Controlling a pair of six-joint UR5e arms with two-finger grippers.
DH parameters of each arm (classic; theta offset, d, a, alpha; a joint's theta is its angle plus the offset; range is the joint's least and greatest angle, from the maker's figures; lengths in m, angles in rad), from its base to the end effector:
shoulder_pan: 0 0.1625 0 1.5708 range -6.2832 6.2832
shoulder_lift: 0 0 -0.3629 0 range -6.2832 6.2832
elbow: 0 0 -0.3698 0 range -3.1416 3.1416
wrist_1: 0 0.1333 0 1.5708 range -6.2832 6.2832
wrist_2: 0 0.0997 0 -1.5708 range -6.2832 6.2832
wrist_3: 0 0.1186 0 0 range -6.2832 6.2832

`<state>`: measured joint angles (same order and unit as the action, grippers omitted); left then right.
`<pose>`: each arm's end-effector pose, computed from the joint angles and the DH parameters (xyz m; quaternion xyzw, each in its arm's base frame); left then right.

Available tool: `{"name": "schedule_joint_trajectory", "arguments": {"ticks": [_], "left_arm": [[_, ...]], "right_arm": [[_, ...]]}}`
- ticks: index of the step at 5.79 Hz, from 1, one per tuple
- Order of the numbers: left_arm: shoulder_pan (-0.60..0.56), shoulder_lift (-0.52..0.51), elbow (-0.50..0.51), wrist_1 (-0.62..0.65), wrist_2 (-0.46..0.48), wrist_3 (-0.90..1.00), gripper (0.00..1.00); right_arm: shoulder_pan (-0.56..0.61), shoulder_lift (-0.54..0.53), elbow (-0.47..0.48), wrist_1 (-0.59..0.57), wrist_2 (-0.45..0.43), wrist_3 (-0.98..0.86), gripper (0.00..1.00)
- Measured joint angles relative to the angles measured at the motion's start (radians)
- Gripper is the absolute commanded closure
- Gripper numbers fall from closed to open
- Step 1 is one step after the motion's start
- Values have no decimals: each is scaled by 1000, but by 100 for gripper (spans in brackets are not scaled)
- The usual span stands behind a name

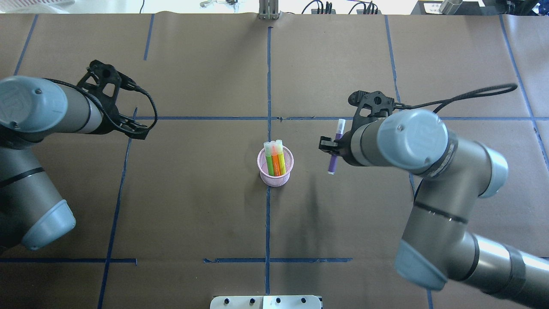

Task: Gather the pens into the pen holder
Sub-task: 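Carry the purple marker with the right gripper and lower it into the cup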

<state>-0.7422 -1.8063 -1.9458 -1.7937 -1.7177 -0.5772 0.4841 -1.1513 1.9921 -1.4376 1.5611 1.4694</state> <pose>0.3208 -0.4515 0.3085 0.2646 0.3121 0.1438 0.9010 -0.4229 -0.3743 0.2026 0.1392 -0.4468 0.1703 0.8672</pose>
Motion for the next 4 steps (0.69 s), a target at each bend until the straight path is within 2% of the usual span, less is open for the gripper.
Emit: {"name": "schedule_joint_trajectory", "arguments": {"ticks": [2, 3, 4], "left_arm": [[-105, 21, 53, 54, -120, 99, 4], [-156, 28, 67, 106, -195, 167, 4], [-180, 45, 66, 138, -230, 207, 3]], "right_arm": [[-181, 44, 10, 0, -505, 99, 100], [-246, 48, 3, 3, -703, 128, 100], [-293, 51, -13, 4, -851, 163, 100]]}}
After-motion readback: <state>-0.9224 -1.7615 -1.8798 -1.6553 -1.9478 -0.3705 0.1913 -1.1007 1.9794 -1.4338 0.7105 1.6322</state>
